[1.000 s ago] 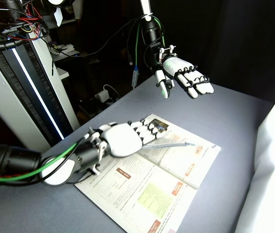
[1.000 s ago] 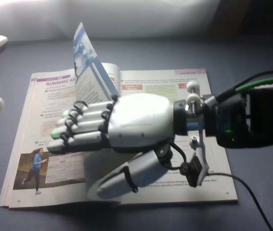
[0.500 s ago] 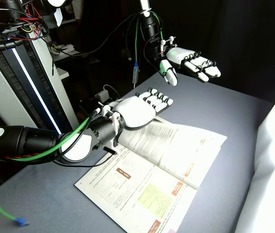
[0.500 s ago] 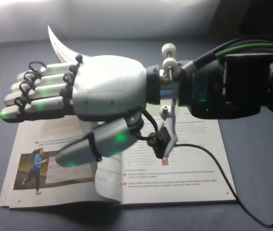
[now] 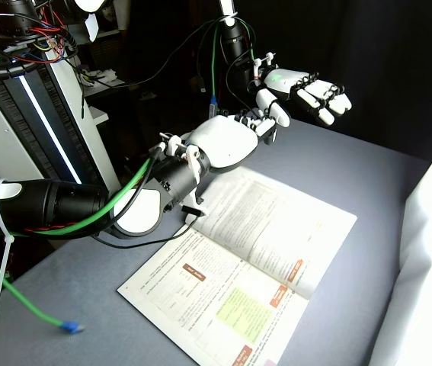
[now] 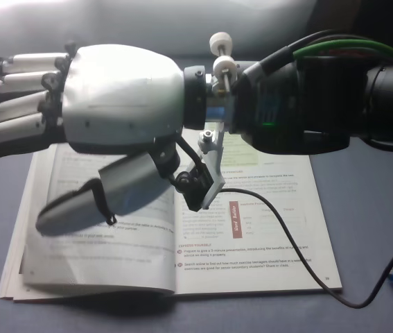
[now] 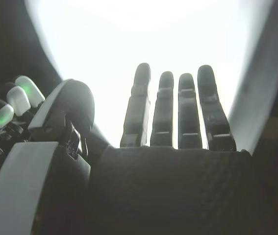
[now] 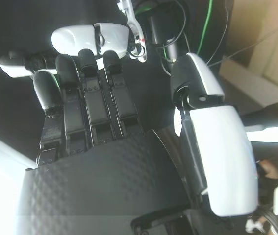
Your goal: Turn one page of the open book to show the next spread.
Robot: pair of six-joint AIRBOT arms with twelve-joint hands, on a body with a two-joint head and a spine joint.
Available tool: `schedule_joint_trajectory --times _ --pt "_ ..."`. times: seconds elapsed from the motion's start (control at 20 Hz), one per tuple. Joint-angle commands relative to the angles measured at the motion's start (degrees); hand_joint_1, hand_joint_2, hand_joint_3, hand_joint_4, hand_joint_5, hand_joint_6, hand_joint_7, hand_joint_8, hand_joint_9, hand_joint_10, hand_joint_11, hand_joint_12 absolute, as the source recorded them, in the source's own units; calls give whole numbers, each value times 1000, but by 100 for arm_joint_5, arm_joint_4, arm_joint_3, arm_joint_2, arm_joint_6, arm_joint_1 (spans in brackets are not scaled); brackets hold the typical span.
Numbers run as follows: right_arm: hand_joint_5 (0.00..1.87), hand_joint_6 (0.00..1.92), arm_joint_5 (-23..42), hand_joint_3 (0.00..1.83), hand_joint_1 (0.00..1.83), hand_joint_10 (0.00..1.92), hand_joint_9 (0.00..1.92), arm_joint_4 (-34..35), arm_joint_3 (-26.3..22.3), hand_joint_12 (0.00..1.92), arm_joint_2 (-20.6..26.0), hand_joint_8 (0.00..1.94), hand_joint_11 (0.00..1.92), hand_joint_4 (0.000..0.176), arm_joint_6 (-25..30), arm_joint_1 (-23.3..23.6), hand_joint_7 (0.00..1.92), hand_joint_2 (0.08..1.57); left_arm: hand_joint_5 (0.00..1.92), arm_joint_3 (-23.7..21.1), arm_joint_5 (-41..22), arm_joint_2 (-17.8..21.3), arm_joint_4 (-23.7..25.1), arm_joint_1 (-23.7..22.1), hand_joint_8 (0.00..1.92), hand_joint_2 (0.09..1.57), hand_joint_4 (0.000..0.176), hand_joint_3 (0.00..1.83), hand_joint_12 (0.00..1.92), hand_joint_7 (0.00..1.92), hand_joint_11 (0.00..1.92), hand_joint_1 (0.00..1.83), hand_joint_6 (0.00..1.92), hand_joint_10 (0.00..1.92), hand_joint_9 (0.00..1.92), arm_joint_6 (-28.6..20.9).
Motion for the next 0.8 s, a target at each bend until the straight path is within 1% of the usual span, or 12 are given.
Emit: schedule_joint_trajectory --times 0.0,0.05,0.1,0.15,0.2,0.25,0.3,0.35,0.4,0.5,0.7,0.75 --pt "80 2 524 0 0 113 4 459 -54 623 80 0 0 0 -30 82 23 1177 410 0 -734 52 -134 -19 7 1485 10 0 649 243 0 279 11 14 171 -5" --pt "15 0 523 0 0 22 0 500 -103 124 165 0 0 0 -79 70 4 1169 322 -11 -740 53 -133 -19 11 1481 58 1 214 137 0 184 18 2 47 -5" --pt "2 0 523 0 0 4 0 525 -144 24 255 0 0 0 -92 37 0 1165 372 -21 -747 50 -137 -19 7 1435 41 0 218 156 0 464 20 8 59 -5" --pt "0 0 521 0 0 0 0 536 -188 4 331 0 0 0 -92 4 0 1158 406 -33 -753 49 -143 -19 3 1396 0 0 419 170 0 683 11 11 88 -5" --pt "0 0 524 0 0 0 0 554 -246 0 423 0 0 0 -95 -32 0 1157 383 -39 -753 48 -144 -18 3 1373 0 0 826 190 0 599 9 19 139 -5" --pt "0 0 528 0 0 0 0 577 -327 0 529 0 0 0 -152 -65 0 1165 371 -44 -762 48 -143 -18 4 1400 0 4 798 221 0 463 2 12 147 -4" --pt "0 0 542 7 0 0 0 610 -419 0 652 0 0 0 -233 -99 0 1185 220 -52 -777 48 -140 -18 1 1170 0 0 768 212 0 92 0 16 198 -4" --pt "0 0 544 3 0 0 0 672 -523 0 772 0 0 0 -349 -135 0 1178 44 -58 -787 48 -131 -18 0 1491 0 386 153 42 0 556 0 2 39 -4" --pt "0 0 551 0 0 0 0 731 -599 0 903 0 0 0 -418 -181 0 1169 8 -64 -791 48 -119 -18 0 1555 0 487 30 8 0 793 0 0 7 -4" --pt "0 0 618 1 0 0 0 867 -674 0 1140 0 0 0 -434 -303 0 1173 0 -79 -815 48 -94 -18 0 1570 0 499 0 0 0 909 0 0 0 -4" --pt "0 0 624 0 39 0 0 1063 -917 0 1487 0 0 0 -424 -567 0 1145 0 -113 -823 41 63 -18 0 1571 0 498 0 0 0 917 0 0 0 -5" --pt "0 0 583 0 7 0 0 1135 -976 0 1678 0 0 6 -422 -676 0 1138 0 -116 -823 35 117 -18 0 1571 0 498 0 0 0 918 0 0 0 -5"
